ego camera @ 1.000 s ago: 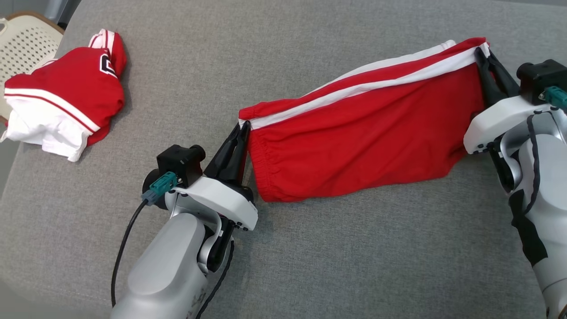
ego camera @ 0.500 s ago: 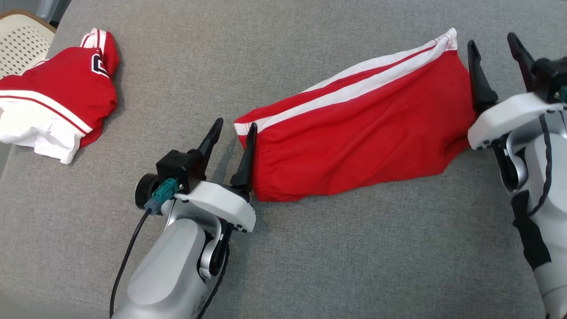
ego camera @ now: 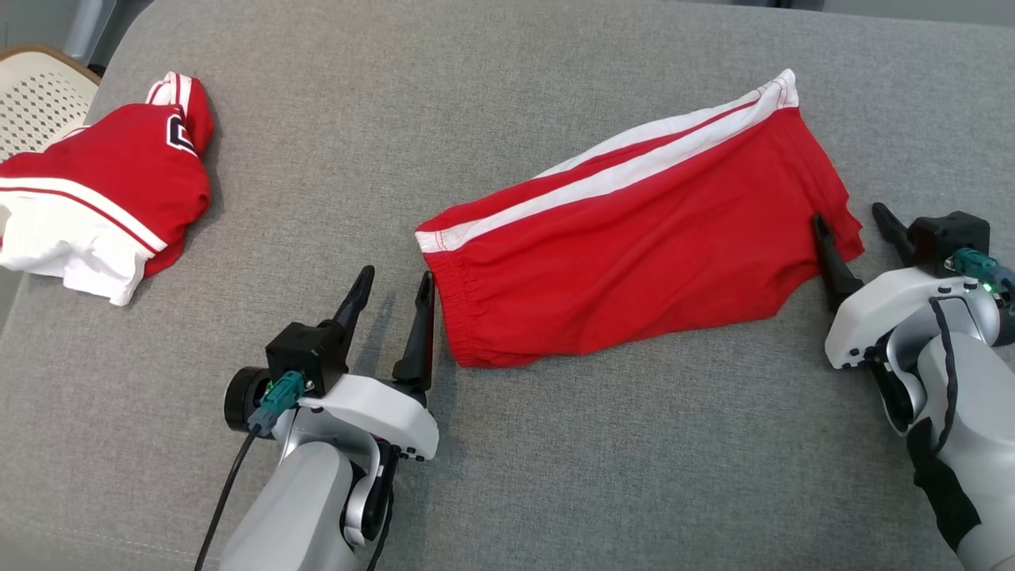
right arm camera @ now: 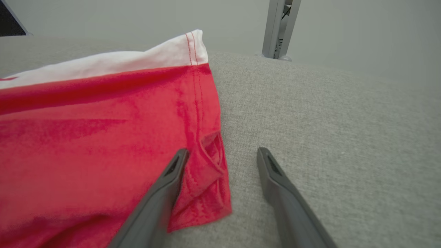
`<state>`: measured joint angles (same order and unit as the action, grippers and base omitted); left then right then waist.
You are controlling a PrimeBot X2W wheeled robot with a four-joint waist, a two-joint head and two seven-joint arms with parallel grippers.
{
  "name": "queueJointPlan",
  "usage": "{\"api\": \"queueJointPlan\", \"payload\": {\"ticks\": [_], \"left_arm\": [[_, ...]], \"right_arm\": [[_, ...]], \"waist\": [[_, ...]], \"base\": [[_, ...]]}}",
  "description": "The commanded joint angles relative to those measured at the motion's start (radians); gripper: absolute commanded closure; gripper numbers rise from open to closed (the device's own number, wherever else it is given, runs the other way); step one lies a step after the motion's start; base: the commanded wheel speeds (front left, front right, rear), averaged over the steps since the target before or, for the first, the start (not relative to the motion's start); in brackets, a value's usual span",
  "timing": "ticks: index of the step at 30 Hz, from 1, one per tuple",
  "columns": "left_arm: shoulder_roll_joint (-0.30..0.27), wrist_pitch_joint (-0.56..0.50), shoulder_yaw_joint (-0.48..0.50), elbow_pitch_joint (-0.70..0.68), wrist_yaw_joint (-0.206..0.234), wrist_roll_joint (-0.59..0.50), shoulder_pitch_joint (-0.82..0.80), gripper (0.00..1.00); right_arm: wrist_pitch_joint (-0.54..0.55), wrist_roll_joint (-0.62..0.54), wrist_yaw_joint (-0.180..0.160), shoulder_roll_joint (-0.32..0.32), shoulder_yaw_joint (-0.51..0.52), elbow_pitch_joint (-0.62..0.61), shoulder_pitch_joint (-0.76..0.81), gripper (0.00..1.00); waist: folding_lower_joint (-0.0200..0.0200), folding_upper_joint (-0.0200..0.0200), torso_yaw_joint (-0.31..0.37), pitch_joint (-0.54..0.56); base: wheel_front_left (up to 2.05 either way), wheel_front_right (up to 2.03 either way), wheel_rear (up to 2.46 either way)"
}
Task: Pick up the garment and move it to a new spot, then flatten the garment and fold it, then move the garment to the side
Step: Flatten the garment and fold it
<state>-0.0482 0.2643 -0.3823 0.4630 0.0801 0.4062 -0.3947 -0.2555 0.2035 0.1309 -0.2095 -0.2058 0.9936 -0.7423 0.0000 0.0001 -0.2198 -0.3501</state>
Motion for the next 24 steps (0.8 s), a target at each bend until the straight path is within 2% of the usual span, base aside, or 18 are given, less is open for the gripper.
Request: {"api": "queueJointPlan", "payload": {"ticks": [1, 2, 4, 5, 8, 10, 18, 24], "left_arm": [[-0.005, 0.000, 0.001, -0.004, -0.002, -0.002, 0.008, 0.00], [-0.004, 0.000, -0.001, -0.005, -0.001, 0.000, 0.012, 0.00], [-0.005, 0.000, -0.002, -0.004, -0.001, 0.004, 0.017, 0.00], [-0.005, 0.000, -0.002, -0.004, -0.001, 0.004, 0.018, 0.00], [-0.005, 0.000, -0.002, 0.001, 0.002, 0.004, 0.022, 0.00], [-0.004, 0.000, 0.002, 0.005, -0.003, 0.000, 0.024, 0.00], [-0.005, 0.000, 0.017, 0.024, -0.007, -0.014, 0.045, 0.00], [-0.005, 0.000, 0.047, 0.036, -0.015, -0.024, 0.083, 0.00]], "right_arm": [[0.003, 0.016, 0.000, 0.007, -0.018, 0.030, -0.003, 0.00], [0.007, 0.025, 0.000, 0.010, -0.029, 0.048, -0.009, 0.01], [0.012, 0.040, 0.000, 0.015, -0.055, 0.077, -0.021, 0.16], [0.019, 0.049, 0.000, 0.020, -0.066, 0.092, -0.028, 0.44], [0.036, 0.076, 0.000, 0.031, -0.096, 0.127, -0.046, 0.65], [0.035, 0.097, 0.000, 0.037, -0.105, 0.145, -0.055, 1.00], [-0.004, 0.156, 0.000, 0.023, -0.099, 0.151, -0.045, 1.00], [-0.011, 0.270, 0.000, 0.044, -0.001, 0.057, 0.031, 1.00]], "waist": [[0.0000, -0.0001, -0.002, 0.003], [0.0000, -0.0001, -0.003, 0.004], [0.0000, -0.0001, -0.005, 0.006], [0.0000, -0.0001, -0.005, 0.006], [0.0000, -0.0001, -0.008, 0.008], [0.0000, -0.0001, -0.011, 0.013], [0.0000, -0.0001, -0.001, 0.053], [0.0000, -0.0001, 0.042, 0.112]], "base": [[0.00, 0.00, 0.00], [0.00, 0.00, 0.00], [0.00, 0.00, 0.00], [0.00, 0.00, 0.00], [0.00, 0.00, 0.00], [0.00, 0.00, 0.00], [0.00, 0.00, 0.00], [0.00, 0.00, 0.00]]}}
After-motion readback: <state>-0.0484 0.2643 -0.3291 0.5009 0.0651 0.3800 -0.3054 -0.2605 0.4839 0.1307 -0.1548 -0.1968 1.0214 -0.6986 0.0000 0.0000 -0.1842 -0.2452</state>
